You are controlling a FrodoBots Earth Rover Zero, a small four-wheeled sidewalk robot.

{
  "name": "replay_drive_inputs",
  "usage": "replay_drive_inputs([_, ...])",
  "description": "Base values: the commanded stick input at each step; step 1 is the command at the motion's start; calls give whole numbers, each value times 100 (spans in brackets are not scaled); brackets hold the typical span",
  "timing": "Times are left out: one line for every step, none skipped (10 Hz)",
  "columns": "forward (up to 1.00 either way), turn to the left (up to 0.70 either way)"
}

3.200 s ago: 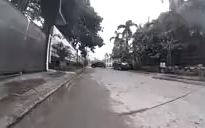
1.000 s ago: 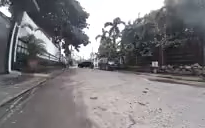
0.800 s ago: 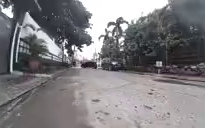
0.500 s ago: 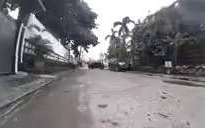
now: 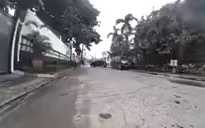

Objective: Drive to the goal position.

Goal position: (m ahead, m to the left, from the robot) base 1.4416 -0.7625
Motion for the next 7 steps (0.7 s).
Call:
replay_drive_inputs([70,0])
replay_drive_inputs([70,0])
replay_drive_inputs([70,0])
replay_drive_inputs([70,0])
replay_drive_inputs([70,0])
replay_drive_inputs([70,0])
replay_drive_inputs([70,0])
